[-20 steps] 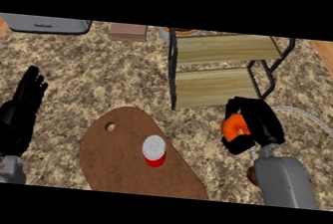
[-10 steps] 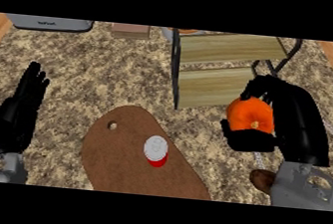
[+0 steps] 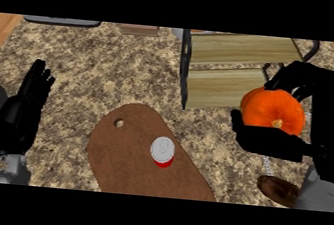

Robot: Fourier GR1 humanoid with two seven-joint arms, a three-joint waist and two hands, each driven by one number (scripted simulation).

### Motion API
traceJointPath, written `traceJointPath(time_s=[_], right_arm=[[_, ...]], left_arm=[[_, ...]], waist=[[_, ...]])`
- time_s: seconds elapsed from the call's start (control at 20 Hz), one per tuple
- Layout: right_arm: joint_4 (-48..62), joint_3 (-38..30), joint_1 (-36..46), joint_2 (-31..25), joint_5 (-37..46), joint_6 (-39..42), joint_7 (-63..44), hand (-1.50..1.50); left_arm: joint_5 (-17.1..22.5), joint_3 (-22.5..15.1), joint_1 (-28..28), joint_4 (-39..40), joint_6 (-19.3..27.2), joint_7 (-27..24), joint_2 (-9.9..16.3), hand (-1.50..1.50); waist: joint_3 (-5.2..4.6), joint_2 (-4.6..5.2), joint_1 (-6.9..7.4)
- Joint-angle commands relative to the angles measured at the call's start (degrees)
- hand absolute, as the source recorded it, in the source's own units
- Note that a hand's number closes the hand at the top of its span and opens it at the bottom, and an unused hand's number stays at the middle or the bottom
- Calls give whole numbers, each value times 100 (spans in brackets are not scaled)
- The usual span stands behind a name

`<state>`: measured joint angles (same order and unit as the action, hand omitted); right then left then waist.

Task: Pick the squash from the placemat and place it in the tiered shelf

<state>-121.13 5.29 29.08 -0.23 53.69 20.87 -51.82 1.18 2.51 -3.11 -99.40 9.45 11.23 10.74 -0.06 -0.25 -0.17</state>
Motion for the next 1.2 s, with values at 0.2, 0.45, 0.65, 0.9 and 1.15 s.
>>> traceJointPath(time_s=[0.2, 0.45, 0.65, 0.9, 1.15], right_arm=[[1508, -568, 612, -68, 85, -967, 554, 150], [2023, -874, 485, -255, -84, -1646, 1296, 150], [3045, -902, 397, -207, 11, -2538, 2041, 150], [3993, -1187, 1030, -493, -224, -2732, 2430, 150], [4781, -1454, 1149, -54, -302, -3680, 2494, 150]], left_arm=[[-45, 164, -383, 531, -66, -212, -51, 0], [-28, 126, -72, -245, -74, 279, -48, 0], [-332, -152, -13, -87, 110, -6, -339, 0], [-36, 276, -121, 527, -279, -368, -113, 0], [-149, 136, -279, 261, -171, -62, -191, 0]], waist=[[4, 38, 49], [7, 25, 62], [7, 31, 60], [5, 34, 54], [7, 46, 80]])
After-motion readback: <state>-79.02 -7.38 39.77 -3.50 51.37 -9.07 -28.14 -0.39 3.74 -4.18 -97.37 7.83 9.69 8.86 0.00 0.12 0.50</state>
